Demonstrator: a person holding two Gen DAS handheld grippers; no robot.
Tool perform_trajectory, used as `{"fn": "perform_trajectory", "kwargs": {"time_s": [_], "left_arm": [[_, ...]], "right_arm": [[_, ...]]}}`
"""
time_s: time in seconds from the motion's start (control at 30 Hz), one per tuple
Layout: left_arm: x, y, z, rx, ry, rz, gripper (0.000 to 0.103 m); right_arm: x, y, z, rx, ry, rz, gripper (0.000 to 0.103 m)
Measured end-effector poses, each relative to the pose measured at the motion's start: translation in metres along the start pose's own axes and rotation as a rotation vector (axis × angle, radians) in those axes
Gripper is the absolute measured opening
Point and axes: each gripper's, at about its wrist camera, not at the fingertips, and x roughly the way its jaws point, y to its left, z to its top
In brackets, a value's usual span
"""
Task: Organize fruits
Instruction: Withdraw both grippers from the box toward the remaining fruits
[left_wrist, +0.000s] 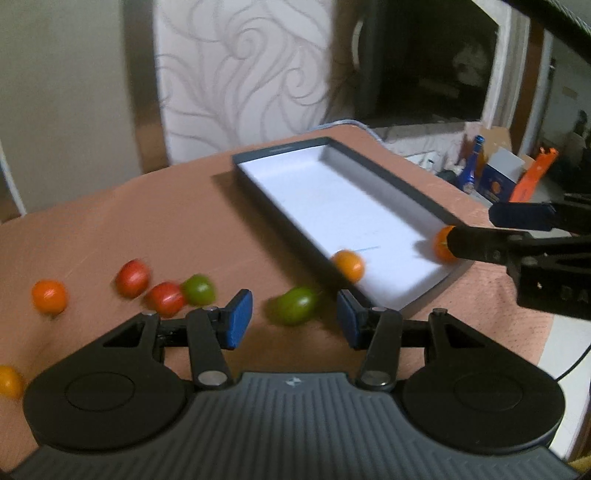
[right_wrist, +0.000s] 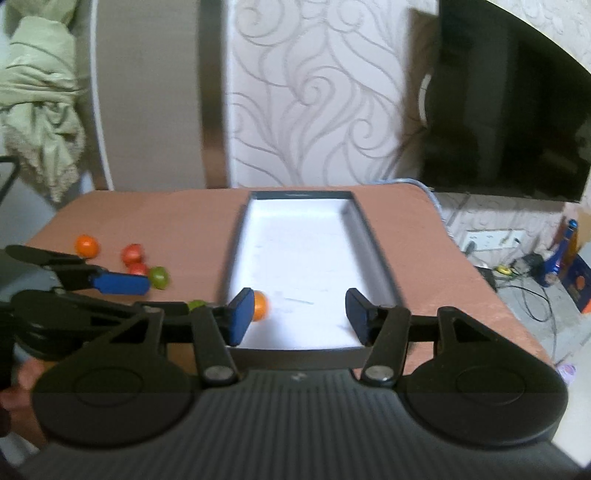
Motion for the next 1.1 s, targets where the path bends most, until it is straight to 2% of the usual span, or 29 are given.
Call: {"fn": "perform_trajectory", "kwargs": {"time_s": [0.3, 0.5, 0.7, 1.1], "left_arm": [[-0.018, 0.039, -0.016, -0.044, 0.021, 0.112, 0.056], [-0.029, 0.068, -0.029, -0.098, 0.057, 0.197, 0.057], [-0.042, 0.094, -0.039, -0.132, 0.054, 0.243, 0.057], [-0.058, 0.126, -0.056, -0.178, 0.049, 0.295, 0.057]], "right_arm": [[0.0, 0.045, 0.002, -0.019, 0.008, 0.061, 0.057], [0.003, 0.071, -0.001, -0.015, 0.053, 0.134, 0.057], [0.005, 0.093, -0.001, -0.027, 0.062, 0.183, 0.057], [0.01, 0.115, -0.001, -0.058, 0.071, 0.2, 0.057]]}}
